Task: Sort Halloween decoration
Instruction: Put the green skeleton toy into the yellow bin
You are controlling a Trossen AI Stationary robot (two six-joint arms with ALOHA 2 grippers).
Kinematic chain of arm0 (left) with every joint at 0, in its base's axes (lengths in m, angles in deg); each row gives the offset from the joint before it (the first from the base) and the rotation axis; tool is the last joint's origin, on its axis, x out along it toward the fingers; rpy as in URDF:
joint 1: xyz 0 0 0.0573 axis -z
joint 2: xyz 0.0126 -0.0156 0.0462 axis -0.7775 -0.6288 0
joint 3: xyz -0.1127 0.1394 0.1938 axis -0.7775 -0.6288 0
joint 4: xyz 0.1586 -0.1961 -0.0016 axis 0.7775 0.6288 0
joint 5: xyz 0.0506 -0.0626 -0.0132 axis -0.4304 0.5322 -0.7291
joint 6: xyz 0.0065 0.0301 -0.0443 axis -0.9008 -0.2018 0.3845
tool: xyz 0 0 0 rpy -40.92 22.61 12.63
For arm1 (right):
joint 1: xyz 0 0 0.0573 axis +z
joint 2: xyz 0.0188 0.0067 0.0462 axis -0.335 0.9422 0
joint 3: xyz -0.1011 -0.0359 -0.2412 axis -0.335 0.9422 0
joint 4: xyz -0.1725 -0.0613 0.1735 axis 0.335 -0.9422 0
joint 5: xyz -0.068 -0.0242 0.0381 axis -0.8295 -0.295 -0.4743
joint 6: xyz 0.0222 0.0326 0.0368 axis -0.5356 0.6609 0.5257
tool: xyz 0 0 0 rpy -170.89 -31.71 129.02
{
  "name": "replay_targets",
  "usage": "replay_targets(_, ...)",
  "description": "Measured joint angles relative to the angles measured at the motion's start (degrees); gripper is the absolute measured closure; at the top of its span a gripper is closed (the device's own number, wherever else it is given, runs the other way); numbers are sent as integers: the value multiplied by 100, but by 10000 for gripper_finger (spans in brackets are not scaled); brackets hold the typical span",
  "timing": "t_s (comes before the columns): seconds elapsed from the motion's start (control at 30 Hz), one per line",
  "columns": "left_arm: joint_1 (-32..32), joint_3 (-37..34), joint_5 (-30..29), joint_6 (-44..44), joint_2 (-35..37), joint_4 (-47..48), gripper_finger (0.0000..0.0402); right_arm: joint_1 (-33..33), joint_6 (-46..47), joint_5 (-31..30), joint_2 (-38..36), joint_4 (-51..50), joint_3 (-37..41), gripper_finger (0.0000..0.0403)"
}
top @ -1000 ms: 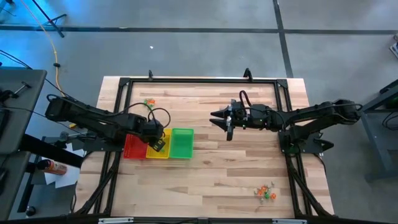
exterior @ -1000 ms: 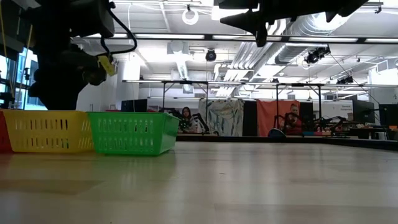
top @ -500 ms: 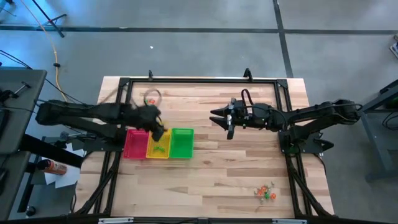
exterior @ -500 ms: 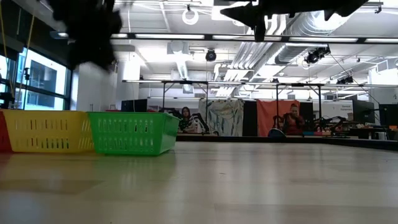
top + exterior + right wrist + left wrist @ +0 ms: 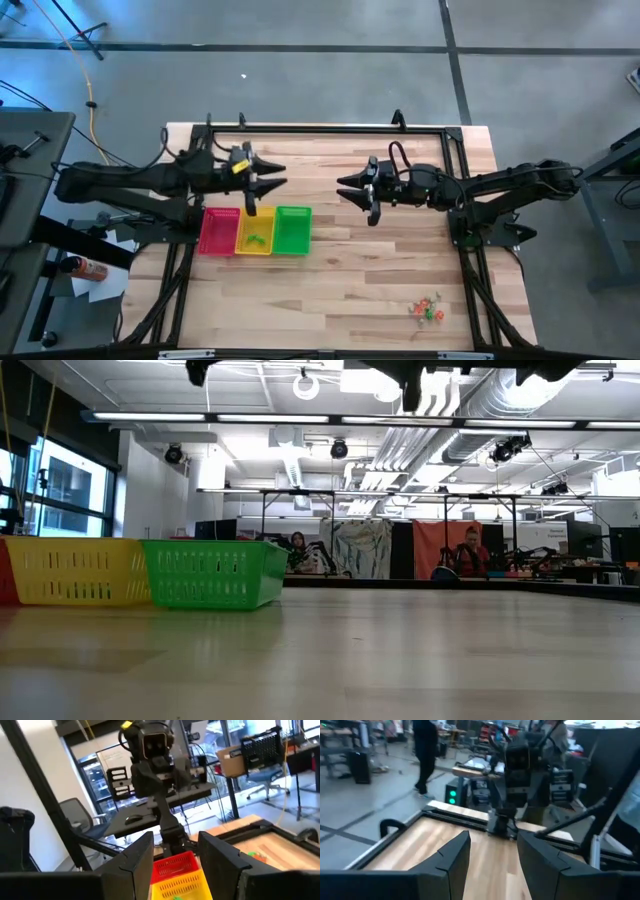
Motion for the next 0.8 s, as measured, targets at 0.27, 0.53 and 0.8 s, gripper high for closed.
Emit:
replay_targets(0.27, 177, 2, 18, -71, -522, -352, 250, -17, -215, 8, 0, -99, -39, 254)
replay_targets(0.53, 174, 4, -4, -274, -499, -439, 250, -17, -215, 8, 0, -171, -39, 254)
replay_targets(0.8, 174, 10, -6, -460, -492, -456, 250, -17, -67, 6, 0, -217, -39, 254)
